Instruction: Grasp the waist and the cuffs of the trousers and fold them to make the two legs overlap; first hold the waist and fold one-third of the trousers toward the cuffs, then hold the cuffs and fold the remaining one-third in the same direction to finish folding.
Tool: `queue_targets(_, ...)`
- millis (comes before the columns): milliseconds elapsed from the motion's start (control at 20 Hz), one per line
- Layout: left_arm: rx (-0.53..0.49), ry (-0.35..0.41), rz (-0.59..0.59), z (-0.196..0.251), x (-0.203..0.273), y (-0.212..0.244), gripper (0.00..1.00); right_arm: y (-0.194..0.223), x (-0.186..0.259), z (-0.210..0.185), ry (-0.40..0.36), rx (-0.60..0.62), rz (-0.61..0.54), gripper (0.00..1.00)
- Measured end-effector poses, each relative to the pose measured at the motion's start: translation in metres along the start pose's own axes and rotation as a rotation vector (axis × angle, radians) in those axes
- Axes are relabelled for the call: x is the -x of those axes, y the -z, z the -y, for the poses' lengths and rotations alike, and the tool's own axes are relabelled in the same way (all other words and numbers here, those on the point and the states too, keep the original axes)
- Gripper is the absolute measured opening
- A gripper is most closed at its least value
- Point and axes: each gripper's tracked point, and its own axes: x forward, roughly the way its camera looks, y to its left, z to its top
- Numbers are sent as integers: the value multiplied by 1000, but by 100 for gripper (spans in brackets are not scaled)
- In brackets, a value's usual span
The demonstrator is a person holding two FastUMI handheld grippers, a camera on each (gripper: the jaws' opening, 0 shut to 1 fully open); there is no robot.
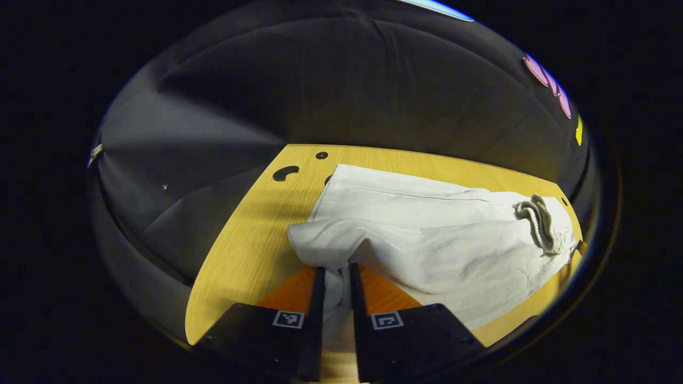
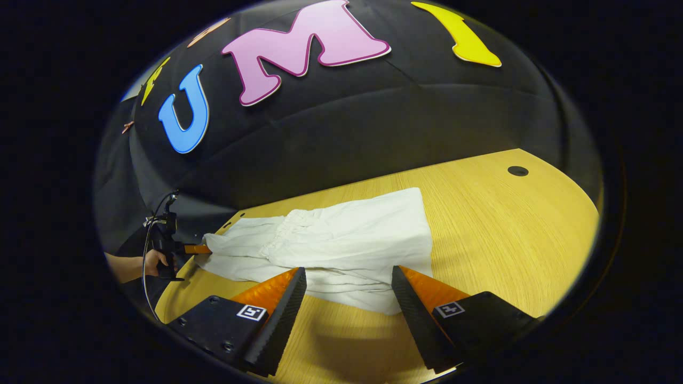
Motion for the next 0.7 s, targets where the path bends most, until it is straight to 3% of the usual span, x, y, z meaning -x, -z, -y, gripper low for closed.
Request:
queue_targets(50,0,-5,-1,2,1,0,27,-1,2,1,-1,4,0,98)
queue_targets(150,11,-10,3,6,3,-2,7,-2,5,5,5,9,4,98)
queue_targets(450,67,-44,56,16,12,-15,6,-11,21,22,24,45,-8,98)
queue_targets(550,87,-22,119,28,28,-36,10,-21,30,34,46,75,5,98)
queue_targets(600,83,-15,130,33,36,-41,6,-26,35,40,58,85,12,98)
queue_targets(700,71,0,146,45,52,-51,6,-33,43,49,73,77,10,98)
